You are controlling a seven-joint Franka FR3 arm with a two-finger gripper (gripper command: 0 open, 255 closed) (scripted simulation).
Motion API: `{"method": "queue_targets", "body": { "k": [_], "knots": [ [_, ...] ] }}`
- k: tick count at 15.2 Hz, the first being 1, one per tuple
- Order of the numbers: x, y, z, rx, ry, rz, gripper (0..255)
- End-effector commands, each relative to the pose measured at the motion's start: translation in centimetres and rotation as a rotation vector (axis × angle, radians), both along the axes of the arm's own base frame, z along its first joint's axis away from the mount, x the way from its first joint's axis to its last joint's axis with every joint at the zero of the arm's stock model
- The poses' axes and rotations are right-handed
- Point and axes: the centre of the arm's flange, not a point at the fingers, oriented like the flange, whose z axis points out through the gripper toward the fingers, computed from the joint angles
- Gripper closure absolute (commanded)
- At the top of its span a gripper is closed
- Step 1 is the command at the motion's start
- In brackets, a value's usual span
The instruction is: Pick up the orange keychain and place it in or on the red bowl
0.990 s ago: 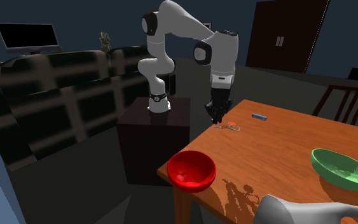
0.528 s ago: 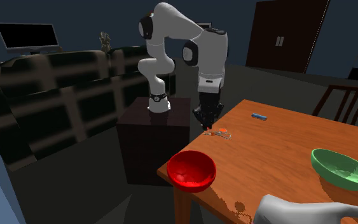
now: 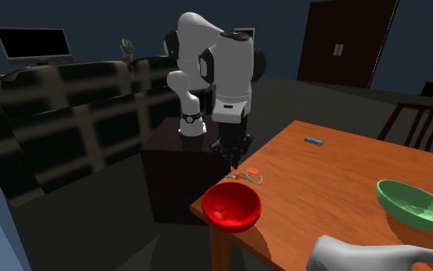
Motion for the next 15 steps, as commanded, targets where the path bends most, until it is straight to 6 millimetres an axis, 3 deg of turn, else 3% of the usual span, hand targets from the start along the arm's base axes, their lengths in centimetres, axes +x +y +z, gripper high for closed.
{"method": "queue_targets", "body": {
  "k": [1,15],
  "knots": [
    [1.9,-1.9,0.1,0.0,0.001,0.001,255],
    [1.9,-1.9,-7.6,0.0,0.001,0.001,255]
  ]
}}
